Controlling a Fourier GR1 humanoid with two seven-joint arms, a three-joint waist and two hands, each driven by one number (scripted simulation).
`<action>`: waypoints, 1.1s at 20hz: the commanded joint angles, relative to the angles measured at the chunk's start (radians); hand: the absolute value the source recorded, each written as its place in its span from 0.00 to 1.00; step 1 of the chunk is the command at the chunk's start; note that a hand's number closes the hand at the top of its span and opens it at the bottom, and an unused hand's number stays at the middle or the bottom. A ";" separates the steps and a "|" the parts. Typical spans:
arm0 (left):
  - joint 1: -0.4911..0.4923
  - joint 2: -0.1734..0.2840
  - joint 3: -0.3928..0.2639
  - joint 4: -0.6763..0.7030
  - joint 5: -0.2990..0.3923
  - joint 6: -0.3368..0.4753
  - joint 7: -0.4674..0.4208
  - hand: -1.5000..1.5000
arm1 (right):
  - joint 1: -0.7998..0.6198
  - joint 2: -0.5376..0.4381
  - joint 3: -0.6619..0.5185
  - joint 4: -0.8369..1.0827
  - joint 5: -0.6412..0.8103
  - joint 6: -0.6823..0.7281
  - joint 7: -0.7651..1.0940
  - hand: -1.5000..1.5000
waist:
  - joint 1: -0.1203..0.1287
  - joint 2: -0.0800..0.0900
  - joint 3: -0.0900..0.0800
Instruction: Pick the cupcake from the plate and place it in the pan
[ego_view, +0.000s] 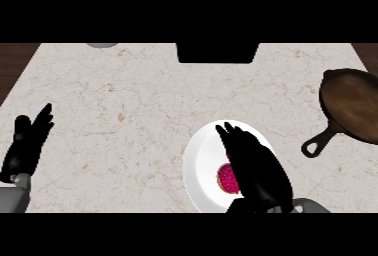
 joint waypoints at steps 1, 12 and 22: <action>0.030 0.002 0.015 0.013 -0.004 -0.019 -0.035 0.50 | -0.030 0.059 0.026 0.093 0.060 0.062 0.125 0.00 | -0.001 0.000 0.000; -0.028 -0.009 0.049 0.040 -0.034 -0.042 -0.013 0.50 | 0.060 0.145 0.033 0.088 0.140 0.120 0.115 0.00 | -0.009 0.000 0.001; -0.020 -0.034 0.076 -0.031 -0.064 -0.046 0.059 0.50 | 0.120 0.168 -0.030 0.208 0.246 0.115 -0.065 0.00 | -0.007 0.000 0.001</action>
